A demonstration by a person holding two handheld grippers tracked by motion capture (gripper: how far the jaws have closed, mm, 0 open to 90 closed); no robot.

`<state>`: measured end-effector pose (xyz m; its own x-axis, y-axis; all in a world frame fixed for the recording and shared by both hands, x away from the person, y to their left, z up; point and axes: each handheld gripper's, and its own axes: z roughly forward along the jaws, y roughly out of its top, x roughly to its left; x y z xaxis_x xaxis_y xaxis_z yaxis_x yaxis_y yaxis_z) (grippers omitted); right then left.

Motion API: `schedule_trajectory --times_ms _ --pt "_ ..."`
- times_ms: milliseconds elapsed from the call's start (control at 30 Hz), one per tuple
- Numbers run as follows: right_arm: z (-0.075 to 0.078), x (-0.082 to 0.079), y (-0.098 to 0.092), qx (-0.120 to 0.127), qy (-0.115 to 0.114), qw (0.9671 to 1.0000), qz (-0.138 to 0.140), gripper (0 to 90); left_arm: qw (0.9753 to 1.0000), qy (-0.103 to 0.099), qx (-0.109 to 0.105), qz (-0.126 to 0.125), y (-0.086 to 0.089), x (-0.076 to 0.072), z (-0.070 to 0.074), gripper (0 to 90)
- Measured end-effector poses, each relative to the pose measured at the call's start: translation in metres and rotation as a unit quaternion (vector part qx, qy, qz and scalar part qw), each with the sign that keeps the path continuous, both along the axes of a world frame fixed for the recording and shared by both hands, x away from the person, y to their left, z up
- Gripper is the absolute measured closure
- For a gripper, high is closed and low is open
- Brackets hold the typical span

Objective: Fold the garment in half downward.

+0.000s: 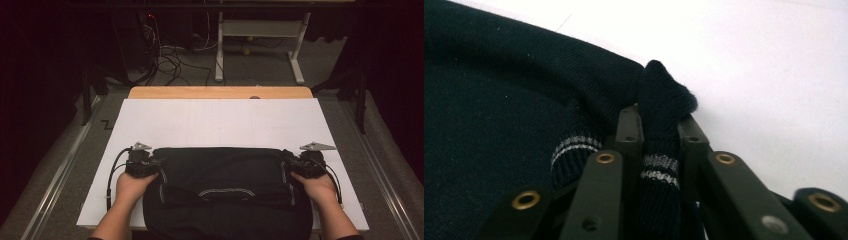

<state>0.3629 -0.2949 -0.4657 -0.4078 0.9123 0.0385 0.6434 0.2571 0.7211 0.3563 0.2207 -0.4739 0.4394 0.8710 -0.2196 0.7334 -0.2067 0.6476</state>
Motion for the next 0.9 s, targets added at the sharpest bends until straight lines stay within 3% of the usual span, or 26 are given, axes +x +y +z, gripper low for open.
schedule_trajectory --times_ms 67,200,500,767,900 --pt "0.001 -0.001 0.000 -0.010 -0.010 0.9999 -0.002 80.0 1.0000 -0.006 0.004 -0.001 0.000 0.000 0.001 70.8" --pt "0.005 -0.001 -0.004 -0.006 -0.024 0.9996 -0.009 80.3 0.9998 -0.018 -0.002 0.005 0.003 0.001 0.002 74.3" --pt "0.022 0.004 -0.004 -0.017 -0.062 0.9978 -0.014 81.0 0.9986 -0.047 -0.002 0.021 0.002 0.014 0.018 76.0" --pt "0.040 0.020 0.000 -0.037 -0.093 0.9948 -0.017 81.1 0.9973 -0.065 0.004 0.034 0.000 0.037 0.032 76.2" --pt "0.048 0.036 0.000 -0.030 -0.103 0.9940 -0.024 81.1 0.9963 -0.074 0.009 0.043 0.000 0.055 0.037 76.2"
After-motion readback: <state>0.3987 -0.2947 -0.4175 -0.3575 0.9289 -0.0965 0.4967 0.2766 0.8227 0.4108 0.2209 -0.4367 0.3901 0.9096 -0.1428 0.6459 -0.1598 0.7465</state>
